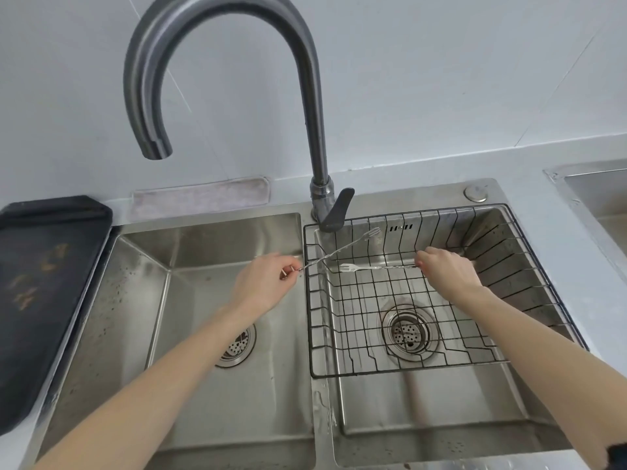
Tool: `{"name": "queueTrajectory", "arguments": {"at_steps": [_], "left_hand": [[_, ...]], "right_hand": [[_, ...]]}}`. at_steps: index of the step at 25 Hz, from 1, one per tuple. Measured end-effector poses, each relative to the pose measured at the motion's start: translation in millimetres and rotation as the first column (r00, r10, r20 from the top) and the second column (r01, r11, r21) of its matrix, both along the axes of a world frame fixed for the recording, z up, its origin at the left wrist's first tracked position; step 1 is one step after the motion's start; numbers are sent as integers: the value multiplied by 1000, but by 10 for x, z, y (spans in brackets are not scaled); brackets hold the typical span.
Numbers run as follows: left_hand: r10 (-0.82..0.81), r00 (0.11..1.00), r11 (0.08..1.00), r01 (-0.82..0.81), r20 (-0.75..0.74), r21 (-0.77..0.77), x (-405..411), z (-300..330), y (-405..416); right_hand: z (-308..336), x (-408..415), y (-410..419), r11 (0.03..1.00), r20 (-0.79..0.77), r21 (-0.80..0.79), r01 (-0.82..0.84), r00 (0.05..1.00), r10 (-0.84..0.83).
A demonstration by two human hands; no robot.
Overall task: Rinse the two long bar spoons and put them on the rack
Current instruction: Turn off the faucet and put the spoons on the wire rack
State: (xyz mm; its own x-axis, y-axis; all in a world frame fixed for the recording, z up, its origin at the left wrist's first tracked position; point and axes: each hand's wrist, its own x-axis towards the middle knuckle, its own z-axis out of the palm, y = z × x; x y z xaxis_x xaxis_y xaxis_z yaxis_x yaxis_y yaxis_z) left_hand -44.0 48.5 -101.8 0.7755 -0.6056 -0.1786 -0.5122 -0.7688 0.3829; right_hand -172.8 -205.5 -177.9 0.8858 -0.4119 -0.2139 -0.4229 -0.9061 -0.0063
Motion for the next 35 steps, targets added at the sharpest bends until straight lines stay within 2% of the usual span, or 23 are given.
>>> {"name": "queueTrajectory", "arguments": {"at_steps": [10, 24, 35], "left_hand": [[-17, 1000, 999, 17, -11, 35, 54, -142, -73], [-22, 999, 999, 24, -38, 30, 56, -229, -138], [-18, 999, 1000, 18, -32, 14, 29, -181, -141]], "right_hand": [[-302, 129, -20, 1000, -53, -13, -14, 998, 13], [-316, 106, 11, 998, 76, 3, -65, 995, 65], [-333, 75, 42, 996, 123, 79, 37, 991, -46]]}}
